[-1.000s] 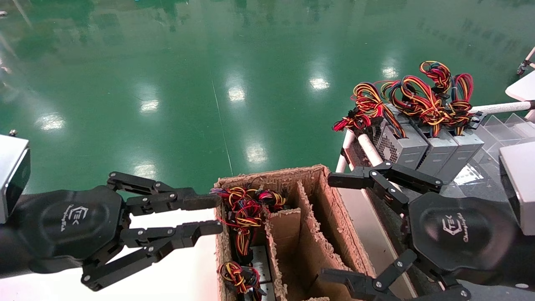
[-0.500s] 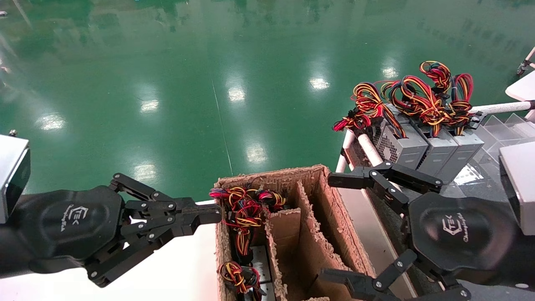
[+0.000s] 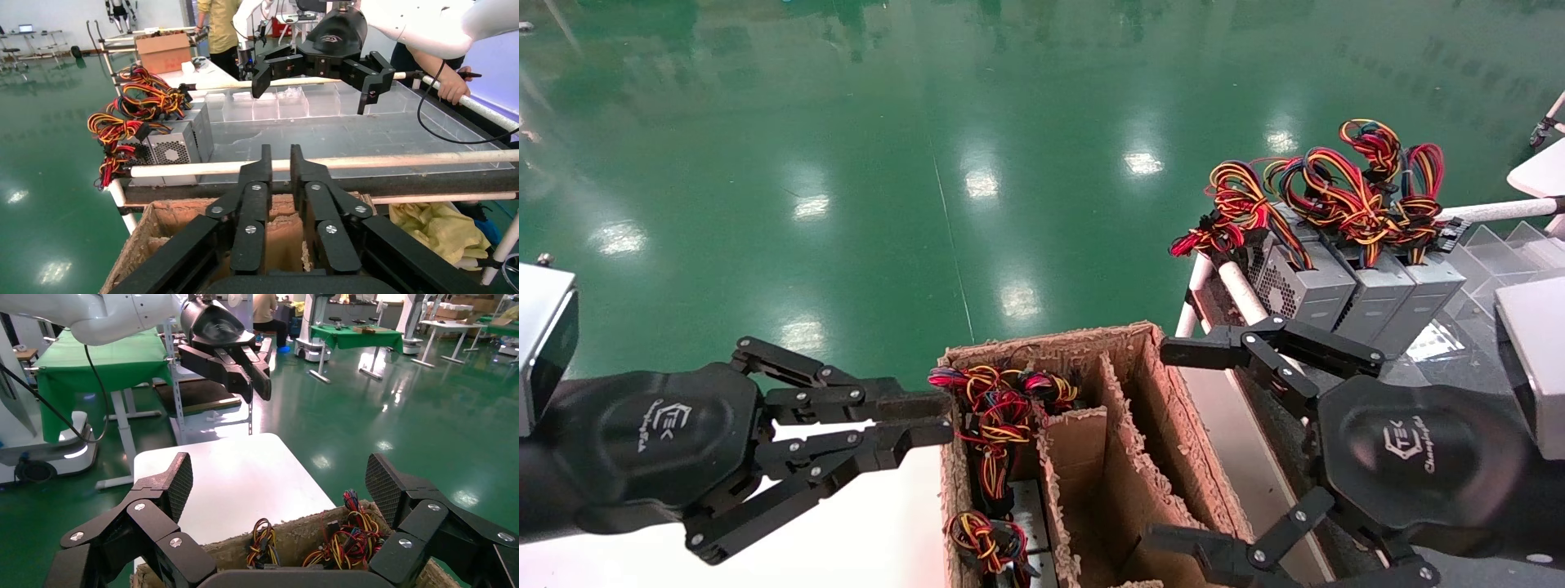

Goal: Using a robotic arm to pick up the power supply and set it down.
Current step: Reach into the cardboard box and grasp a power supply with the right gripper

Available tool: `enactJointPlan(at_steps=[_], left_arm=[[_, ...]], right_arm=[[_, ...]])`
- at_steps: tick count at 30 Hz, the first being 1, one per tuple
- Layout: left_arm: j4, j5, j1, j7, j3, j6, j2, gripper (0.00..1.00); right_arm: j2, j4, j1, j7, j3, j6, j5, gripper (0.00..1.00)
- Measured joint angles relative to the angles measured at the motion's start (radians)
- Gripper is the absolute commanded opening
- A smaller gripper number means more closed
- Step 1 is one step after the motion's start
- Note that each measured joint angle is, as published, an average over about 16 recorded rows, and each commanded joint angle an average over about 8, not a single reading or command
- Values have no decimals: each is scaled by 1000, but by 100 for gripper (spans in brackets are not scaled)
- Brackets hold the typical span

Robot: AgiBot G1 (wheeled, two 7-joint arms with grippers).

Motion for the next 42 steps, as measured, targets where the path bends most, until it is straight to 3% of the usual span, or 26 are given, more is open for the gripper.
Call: enactJointPlan(at_steps=[15, 25, 27, 33, 35, 42], left_arm=[[0, 0, 0, 0, 0, 0, 0, 100], [1, 0, 0, 0, 0, 0, 0, 100], [1, 0, 0, 0, 0, 0, 0, 100], [1, 0, 0, 0, 0, 0, 0, 100], [1, 0, 0, 0, 0, 0, 0, 100], [1, 0, 0, 0, 0, 0, 0, 100]], right_arm=[[-16, -29, -1, 44, -52, 35, -85, 100], [-136, -142, 61, 50, -154, 1, -207, 100], [-173, -182, 80, 42, -180, -11, -236, 81], [-284, -312, 137, -6, -246, -43, -314, 6], [-319, -352, 154, -28, -265, -49, -337, 0], [-417, -462, 199, -103, -314, -52, -401, 0]])
